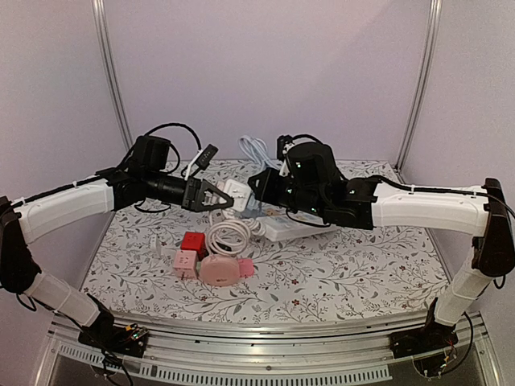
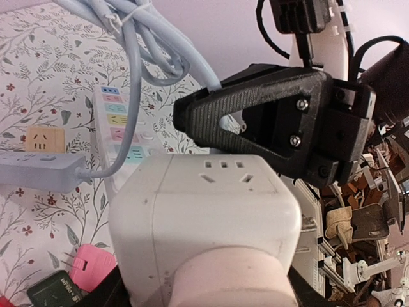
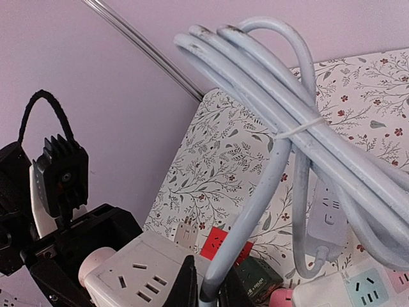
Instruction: Pull the plug off the socket
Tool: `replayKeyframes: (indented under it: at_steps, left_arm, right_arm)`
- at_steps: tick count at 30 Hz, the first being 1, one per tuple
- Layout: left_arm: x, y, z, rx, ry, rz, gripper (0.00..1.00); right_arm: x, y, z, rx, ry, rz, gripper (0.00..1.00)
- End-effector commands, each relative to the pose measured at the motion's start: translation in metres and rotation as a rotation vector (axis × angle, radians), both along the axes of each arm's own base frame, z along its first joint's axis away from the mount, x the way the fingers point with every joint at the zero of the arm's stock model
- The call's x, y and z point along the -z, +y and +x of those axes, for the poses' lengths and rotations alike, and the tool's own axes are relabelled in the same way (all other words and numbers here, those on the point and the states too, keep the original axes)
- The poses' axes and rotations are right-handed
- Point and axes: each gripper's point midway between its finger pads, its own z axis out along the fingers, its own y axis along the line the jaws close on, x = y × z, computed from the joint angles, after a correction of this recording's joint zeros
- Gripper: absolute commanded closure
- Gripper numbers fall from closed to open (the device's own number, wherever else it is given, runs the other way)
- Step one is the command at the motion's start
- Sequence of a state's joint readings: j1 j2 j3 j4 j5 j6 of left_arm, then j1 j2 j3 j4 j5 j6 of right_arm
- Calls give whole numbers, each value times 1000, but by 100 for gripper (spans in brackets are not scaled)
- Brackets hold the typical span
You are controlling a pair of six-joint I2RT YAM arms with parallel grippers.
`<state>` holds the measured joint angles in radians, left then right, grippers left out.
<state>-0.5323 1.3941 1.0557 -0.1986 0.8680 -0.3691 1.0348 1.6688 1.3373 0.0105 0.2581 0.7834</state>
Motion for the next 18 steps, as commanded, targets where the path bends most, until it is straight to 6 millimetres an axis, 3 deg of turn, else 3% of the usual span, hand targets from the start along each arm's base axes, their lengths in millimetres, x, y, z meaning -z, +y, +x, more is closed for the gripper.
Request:
replayKeyframes:
  at_steps: [1, 10, 18]
  left_arm:
    - [-52, 30, 43, -154, -142, -90, 92]
    - [-38, 17, 35, -147, -193, -56, 93]
    - [-41, 20, 32, -191, -243, -52, 93]
  right_arm:
    - [22, -47, 10, 107, -18, -213, 100]
    - [18, -40, 16, 211, 132, -17, 100]
    - [16, -30, 19, 252, 225, 131, 100]
